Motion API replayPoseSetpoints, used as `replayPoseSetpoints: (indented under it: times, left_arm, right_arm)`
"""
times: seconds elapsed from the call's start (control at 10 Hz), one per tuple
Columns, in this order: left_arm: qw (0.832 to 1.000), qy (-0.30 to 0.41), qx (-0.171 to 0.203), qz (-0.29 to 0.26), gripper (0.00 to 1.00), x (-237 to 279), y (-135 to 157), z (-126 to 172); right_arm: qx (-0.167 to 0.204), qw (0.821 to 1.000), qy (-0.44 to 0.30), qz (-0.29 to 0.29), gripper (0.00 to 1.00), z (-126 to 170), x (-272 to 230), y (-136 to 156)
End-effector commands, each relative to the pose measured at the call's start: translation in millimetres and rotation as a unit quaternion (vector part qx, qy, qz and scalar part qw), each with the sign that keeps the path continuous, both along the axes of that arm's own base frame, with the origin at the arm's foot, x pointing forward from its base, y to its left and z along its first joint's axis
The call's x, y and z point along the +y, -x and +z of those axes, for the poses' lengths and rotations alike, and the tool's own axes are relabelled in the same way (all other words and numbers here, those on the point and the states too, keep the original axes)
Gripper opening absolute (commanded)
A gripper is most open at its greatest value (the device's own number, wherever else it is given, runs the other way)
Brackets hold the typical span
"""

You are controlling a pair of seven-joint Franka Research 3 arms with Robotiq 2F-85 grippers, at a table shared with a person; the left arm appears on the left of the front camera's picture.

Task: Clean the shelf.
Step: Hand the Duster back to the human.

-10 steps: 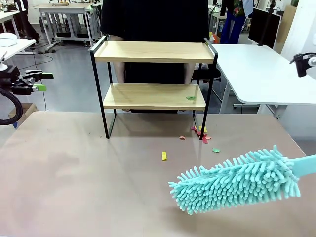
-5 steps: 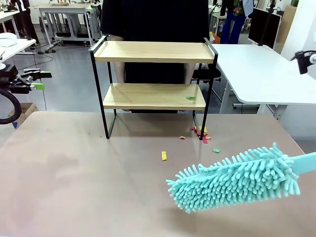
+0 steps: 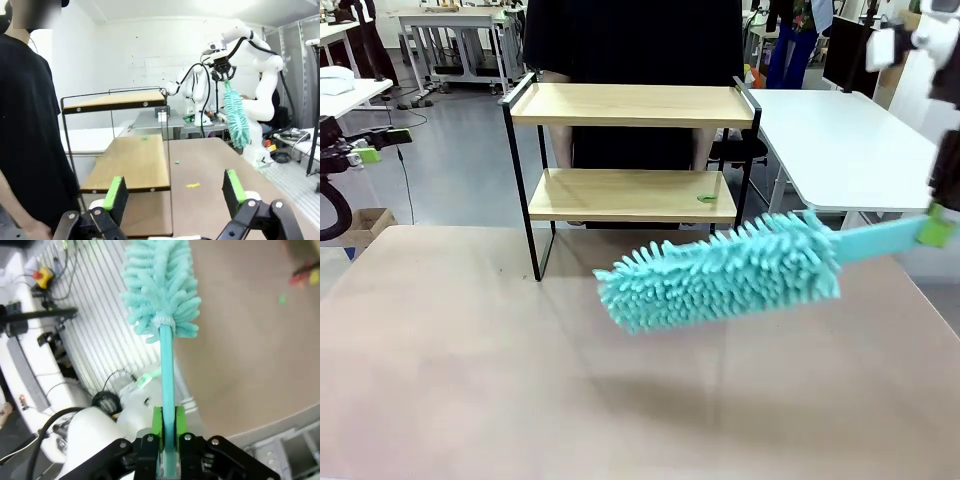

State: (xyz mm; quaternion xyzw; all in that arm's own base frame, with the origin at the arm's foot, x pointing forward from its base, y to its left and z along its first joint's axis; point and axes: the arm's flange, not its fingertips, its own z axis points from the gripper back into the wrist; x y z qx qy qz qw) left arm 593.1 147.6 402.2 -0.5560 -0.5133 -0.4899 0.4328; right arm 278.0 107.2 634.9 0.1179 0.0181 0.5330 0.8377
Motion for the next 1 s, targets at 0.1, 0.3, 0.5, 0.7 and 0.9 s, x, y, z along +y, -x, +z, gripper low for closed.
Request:
replayPoseSetpoints:
  times: [0.1, 0.3, 0.5, 0.7, 0.9]
  left_arm:
    - [0.999, 0.005, 0.027, 0.036, 1.00, -38.9, 49.3, 1.2]
    - [0.998, -0.021, 0.030, 0.058, 1.00, -66.7, 69.4, -4.2]
    - [0.995, -0.050, 0.014, 0.084, 1.00, -94.1, 92.8, -4.4]
    - [0.991, -0.072, 0.002, 0.111, 1.00, -118.6, 109.1, -1.9]
    - [0.993, -0.052, 0.010, 0.107, 1.00, -138.3, 124.7, 1.3]
  right_arm:
    - [-0.058, 0.993, -0.070, 0.070, 0.13, -3.0, 0.6, -36.3]
    - [-0.087, 0.986, -0.100, 0.100, 0.13, -13.3, -7.7, -53.7]
    - [-0.096, 0.978, -0.150, 0.112, 0.13, -25.1, -18.5, -68.3]
    - [-0.101, 0.975, -0.162, 0.111, 0.13, -29.9, -28.0, -70.8]
    - [-0.092, 0.978, -0.154, 0.105, 0.13, -32.4, -36.2, -70.7]
